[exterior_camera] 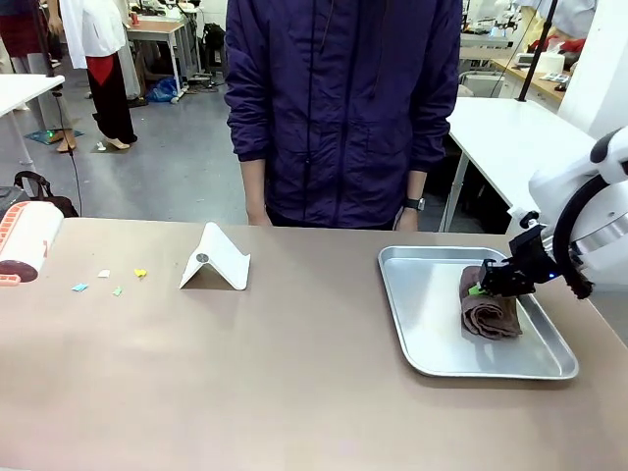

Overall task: Clean the surface of the table.
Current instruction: If a person points to the right, clean the right side of the table with your right hand, and if they point to the left, clean the left side with your left hand.

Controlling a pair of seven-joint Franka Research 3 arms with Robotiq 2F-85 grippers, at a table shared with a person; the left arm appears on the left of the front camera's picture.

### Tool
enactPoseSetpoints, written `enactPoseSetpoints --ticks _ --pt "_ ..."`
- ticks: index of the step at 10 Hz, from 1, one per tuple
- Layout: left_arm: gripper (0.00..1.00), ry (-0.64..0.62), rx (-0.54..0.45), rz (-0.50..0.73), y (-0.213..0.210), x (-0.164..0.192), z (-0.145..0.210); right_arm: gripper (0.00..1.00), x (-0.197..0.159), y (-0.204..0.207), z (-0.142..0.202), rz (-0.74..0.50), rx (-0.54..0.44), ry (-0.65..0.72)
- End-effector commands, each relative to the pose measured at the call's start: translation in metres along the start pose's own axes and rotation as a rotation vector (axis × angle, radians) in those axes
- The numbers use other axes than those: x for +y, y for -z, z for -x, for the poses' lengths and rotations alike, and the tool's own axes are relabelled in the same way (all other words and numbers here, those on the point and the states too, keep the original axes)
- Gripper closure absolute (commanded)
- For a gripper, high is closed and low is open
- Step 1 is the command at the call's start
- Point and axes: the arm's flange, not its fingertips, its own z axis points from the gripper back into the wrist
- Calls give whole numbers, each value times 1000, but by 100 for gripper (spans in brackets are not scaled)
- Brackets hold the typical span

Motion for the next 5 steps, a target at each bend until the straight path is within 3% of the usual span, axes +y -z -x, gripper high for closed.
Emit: enactPoseSetpoints --ticks 1,5 --pt "100 10 10 12 -1 -4 3 94 3 -4 -2 -58 -27 5" --pt "100 10 10 12 -1 -4 3 94 13 -48 5 -213 -65 -67"
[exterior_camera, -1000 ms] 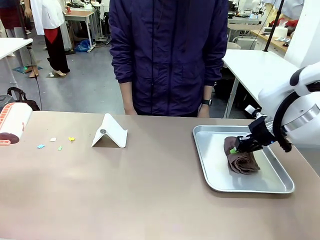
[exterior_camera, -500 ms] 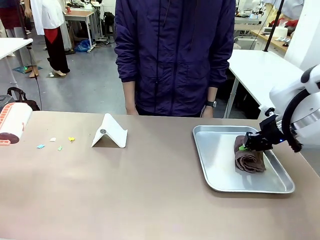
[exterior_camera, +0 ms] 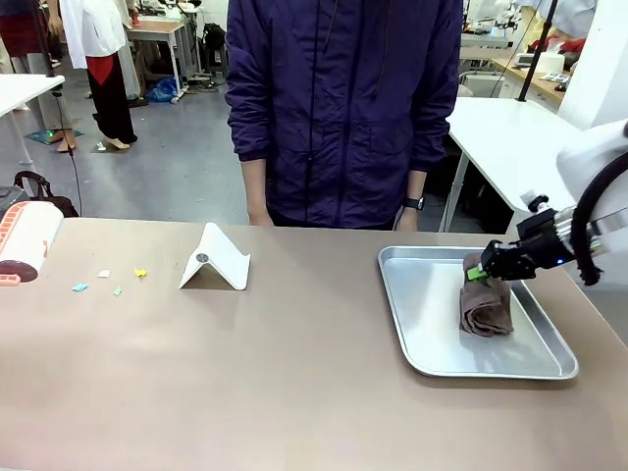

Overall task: Clean the surface of the table.
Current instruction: If a person points to the right, clean the right side of the table with your right hand, and if they point to the left, clean the left side with your left hand.

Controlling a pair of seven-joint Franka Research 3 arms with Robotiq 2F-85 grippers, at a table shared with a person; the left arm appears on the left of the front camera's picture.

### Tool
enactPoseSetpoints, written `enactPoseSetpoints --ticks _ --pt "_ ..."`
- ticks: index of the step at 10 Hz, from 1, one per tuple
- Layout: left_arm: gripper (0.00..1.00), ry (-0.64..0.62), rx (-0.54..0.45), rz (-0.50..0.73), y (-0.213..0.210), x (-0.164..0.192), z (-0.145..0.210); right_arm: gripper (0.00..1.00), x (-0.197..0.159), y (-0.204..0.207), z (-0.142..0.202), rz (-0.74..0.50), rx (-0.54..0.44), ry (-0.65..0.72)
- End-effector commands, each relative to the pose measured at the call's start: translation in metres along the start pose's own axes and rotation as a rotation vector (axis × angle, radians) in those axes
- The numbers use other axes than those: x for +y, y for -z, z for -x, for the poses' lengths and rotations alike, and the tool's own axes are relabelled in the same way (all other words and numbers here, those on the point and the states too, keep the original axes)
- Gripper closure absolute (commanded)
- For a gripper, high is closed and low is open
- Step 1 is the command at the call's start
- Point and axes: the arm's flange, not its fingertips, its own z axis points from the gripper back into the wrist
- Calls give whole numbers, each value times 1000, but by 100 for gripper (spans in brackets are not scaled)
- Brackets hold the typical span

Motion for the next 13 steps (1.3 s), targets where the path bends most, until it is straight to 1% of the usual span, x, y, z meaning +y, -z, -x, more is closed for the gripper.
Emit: enactPoseSetpoints --ticks 1,5,6,7,8,10,11,13 --pt "100 10 10 12 0 -4 3 94 5 -32 9 -136 -23 -39" --pt "100 10 10 12 0 -4 3 94 16 -94 20 -465 52 -55" --pt "100 10 10 12 0 -4 3 94 13 -112 25 -610 82 -62" --pt "100 10 10 12 0 -4 3 94 9 -128 30 -715 87 -45" --pt "100 10 10 12 0 -4 3 94 4 -143 38 -749 65 -40" --pt "100 10 10 12 0 -4 3 94 -11 -163 55 -767 7 -36" --pt "100 10 10 12 0 -4 3 94 -21 -168 60 -753 3 -9" --pt "100 10 10 12 0 -4 3 94 -35 -181 67 -842 -14 -15"
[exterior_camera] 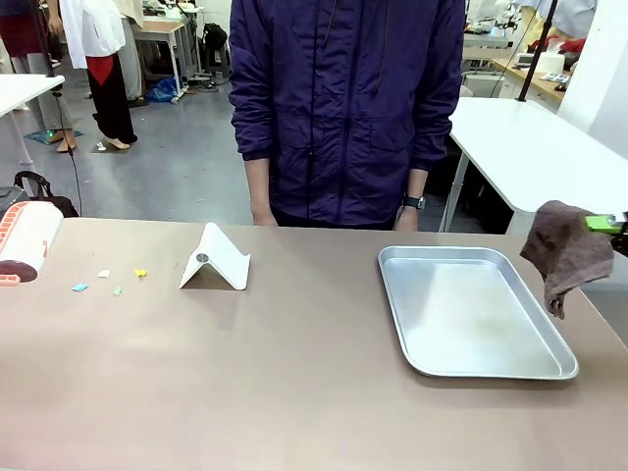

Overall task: Clean the surface of the table.
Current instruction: If a person points to the right, clean the right side of the table with your right hand, and if they point to the left, clean the left side with your left hand.

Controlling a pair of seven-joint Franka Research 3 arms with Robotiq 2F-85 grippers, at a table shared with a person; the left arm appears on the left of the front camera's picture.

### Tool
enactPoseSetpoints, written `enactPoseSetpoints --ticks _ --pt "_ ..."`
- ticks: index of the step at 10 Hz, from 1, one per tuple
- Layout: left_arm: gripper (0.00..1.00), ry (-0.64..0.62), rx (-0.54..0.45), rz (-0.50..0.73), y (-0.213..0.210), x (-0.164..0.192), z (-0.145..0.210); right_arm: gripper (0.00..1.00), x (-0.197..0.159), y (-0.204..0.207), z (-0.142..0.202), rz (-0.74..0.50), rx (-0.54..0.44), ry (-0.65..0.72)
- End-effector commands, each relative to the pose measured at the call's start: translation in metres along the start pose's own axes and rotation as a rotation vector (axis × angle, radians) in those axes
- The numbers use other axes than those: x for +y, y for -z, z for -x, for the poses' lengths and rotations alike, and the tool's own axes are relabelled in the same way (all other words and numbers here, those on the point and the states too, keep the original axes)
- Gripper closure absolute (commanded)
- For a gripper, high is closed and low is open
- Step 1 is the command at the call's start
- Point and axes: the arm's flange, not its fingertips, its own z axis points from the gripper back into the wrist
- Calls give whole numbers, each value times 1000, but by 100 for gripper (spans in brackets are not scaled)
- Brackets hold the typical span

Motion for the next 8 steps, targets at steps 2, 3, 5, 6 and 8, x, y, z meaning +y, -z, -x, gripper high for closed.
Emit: enactPoseSetpoints --ticks 2,3,5,6,8 --pt "100 10 11 12 0 -3 3 94 0 0 0 0 0 0" --pt "100 10 11 12 0 -3 3 94 0 0 0 0 0 0" --pt "100 10 11 12 0 -3 3 94 0 0 0 0 0 0" --pt "100 10 11 12 0 -3 3 94 0 0 0 0 0 0" --pt "100 10 11 12 0 -3 3 94 0 0 0 0 0 0"
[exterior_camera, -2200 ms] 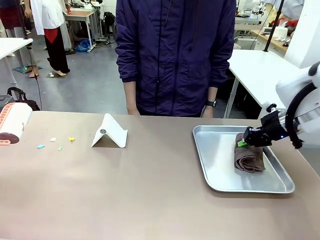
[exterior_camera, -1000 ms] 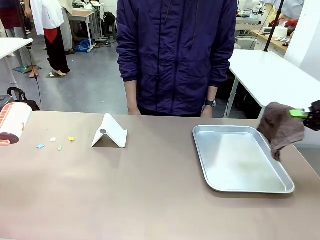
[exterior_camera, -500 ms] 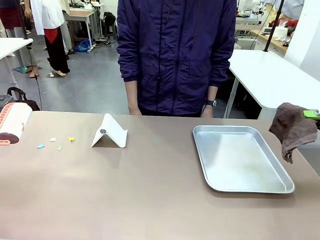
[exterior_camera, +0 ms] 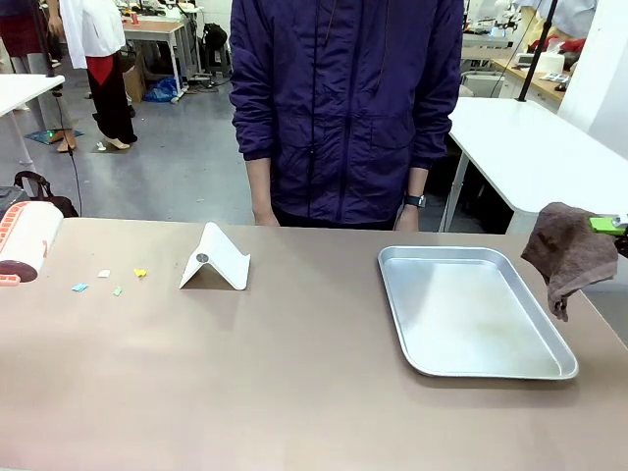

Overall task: Clean the surface of the table.
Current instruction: If a person points to the right, clean the right side of the table with your right hand, and if they point to the left, clean the left side with your left hand, then clean the area not pointed to by the person.

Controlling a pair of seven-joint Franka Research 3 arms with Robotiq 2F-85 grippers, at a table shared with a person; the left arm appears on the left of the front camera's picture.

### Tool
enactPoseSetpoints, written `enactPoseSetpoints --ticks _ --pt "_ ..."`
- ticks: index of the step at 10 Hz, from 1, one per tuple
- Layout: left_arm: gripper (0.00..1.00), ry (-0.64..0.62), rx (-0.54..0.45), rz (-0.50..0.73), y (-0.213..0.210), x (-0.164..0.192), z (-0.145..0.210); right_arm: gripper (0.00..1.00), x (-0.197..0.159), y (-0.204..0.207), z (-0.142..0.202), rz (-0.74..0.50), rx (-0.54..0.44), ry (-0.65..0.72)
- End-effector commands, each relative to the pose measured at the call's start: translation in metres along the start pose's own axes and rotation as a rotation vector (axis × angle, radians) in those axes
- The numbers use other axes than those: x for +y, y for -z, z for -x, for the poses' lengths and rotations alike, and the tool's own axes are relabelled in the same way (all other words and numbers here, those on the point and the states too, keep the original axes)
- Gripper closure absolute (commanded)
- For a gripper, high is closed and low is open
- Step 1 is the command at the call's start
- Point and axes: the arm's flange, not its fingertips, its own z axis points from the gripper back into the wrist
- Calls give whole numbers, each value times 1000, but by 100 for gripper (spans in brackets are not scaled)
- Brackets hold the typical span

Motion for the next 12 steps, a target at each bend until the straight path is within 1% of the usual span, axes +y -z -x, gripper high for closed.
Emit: enactPoseSetpoints --ticks 1,10,11,12 --pt "100 10 11 12 0 -3 3 94 2 0 -2 15 -6 -10" --pt "100 10 11 12 0 -3 3 94 2 0 -2 15 -6 -10" --pt "78 0 0 0 0 0 0 94 2 0 -2 15 -6 -10" --pt "78 44 -31 -91 4 -3 -5 94 2 0 -2 15 -6 -10"
